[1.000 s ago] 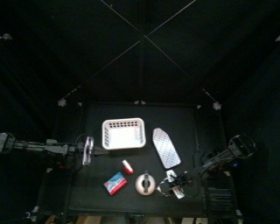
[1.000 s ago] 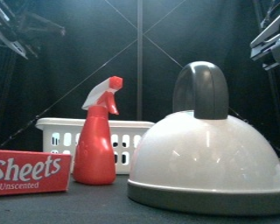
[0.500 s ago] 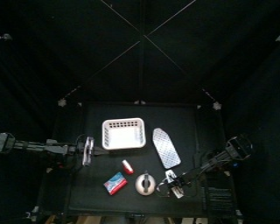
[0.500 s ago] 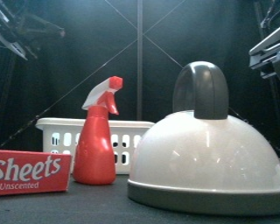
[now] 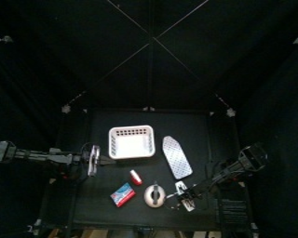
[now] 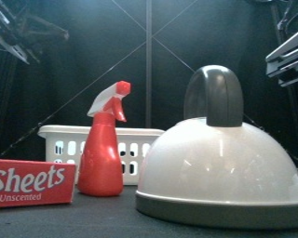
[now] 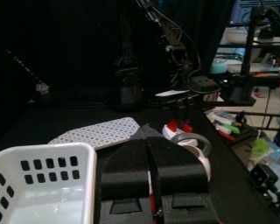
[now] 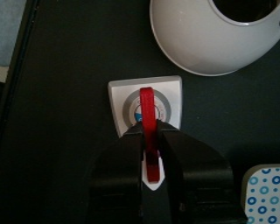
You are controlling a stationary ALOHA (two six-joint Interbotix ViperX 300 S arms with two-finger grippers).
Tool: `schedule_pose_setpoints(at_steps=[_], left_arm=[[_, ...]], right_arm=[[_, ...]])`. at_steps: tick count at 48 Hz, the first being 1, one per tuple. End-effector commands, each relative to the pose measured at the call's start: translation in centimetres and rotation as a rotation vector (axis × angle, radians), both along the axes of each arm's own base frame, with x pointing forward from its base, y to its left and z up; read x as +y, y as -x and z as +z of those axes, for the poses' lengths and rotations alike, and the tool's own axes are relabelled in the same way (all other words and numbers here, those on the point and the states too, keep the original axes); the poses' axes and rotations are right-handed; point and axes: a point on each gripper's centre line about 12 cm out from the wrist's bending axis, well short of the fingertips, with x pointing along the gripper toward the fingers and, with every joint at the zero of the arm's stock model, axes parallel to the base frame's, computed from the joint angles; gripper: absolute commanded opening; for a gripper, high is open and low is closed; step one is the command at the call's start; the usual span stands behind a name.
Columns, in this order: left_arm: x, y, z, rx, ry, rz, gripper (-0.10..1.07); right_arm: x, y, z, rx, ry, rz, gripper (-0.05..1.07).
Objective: Grab iron
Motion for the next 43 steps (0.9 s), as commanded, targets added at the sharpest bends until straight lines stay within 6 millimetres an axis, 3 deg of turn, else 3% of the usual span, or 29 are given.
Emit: schedule_pose_setpoints(at_steps=[1,14,43], left_arm=[[0.0,-0.1,0.6,-0.020,-0.001,0.002,-0.01],[0.0,-0.1,0.6,-0.020,-0.001,0.002,-0.01],[0.1,-0.2,0.7,-0.025,-0.002,0.003,-0.01]], right_arm=[[0.4,-0.6,1.9,-0.047,-0.035,-0.006,0.44],[0.0,-0.6,4.9,-0.094,-0.078,-0.030,0.44],[-1.5,-0.9,5.2,-0.110,-0.072,-0.068,0.44]])
